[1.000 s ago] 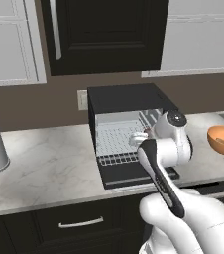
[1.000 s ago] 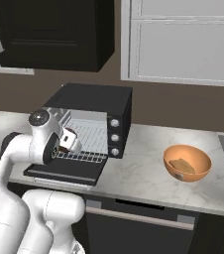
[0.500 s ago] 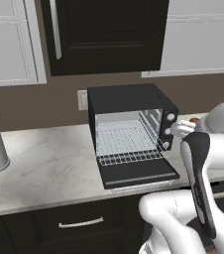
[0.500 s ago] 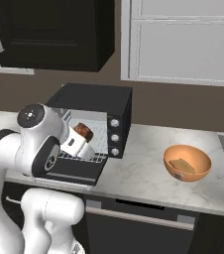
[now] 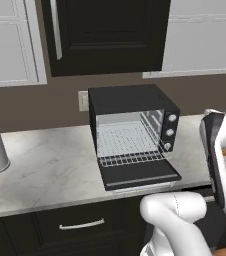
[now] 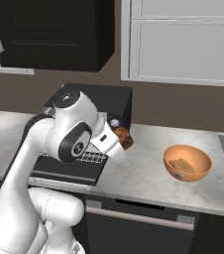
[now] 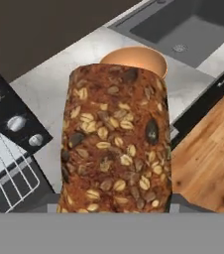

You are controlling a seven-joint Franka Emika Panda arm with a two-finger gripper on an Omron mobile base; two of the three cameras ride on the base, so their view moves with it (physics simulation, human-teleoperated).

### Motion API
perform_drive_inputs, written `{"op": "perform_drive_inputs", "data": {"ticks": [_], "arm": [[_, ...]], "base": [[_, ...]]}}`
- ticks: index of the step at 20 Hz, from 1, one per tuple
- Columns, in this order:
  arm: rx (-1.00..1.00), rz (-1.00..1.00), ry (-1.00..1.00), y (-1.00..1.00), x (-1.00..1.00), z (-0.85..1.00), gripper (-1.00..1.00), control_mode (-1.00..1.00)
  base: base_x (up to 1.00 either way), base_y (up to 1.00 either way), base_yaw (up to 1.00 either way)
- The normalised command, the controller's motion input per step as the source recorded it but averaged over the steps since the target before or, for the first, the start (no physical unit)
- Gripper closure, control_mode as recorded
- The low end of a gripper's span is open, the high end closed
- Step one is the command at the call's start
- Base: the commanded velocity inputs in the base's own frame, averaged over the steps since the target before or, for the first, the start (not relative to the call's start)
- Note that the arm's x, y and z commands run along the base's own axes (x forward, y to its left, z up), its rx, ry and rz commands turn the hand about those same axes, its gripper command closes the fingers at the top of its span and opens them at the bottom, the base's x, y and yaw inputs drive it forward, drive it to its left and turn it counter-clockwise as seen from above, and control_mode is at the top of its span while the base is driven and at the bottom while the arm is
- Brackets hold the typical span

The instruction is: Pick up the heated bread from the toaster oven and place it in the bowl. Then move the bread bowl to the dining counter.

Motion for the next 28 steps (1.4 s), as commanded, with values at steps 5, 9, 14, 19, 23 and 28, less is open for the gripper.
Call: {"op": "perform_drive_inputs", "data": {"ticks": [5, 9, 14, 19, 23, 28], "arm": [[0.00, -0.23, 0.21, -1.00, 0.71, -0.21, 1.00, -1.00], [0.00, -0.12, 0.16, -0.63, 0.26, -0.14, 1.00, -1.00], [0.10, -0.04, 0.01, -0.42, 0.05, -0.31, 1.00, -1.00], [0.10, 0.00, 0.00, -0.45, 0.18, -0.38, 1.00, -1.00], [0.01, 0.00, 0.00, -0.28, 0.33, -0.42, 1.00, -1.00], [0.00, 0.00, 0.00, -0.33, 0.50, -0.45, 1.00, -1.00]], "base": [[0.00, 0.00, 0.00], [0.00, 0.00, 0.00], [0.00, 0.00, 0.00], [0.00, 0.00, 0.00], [0.00, 0.00, 0.00], [0.00, 0.00, 0.00]]}}
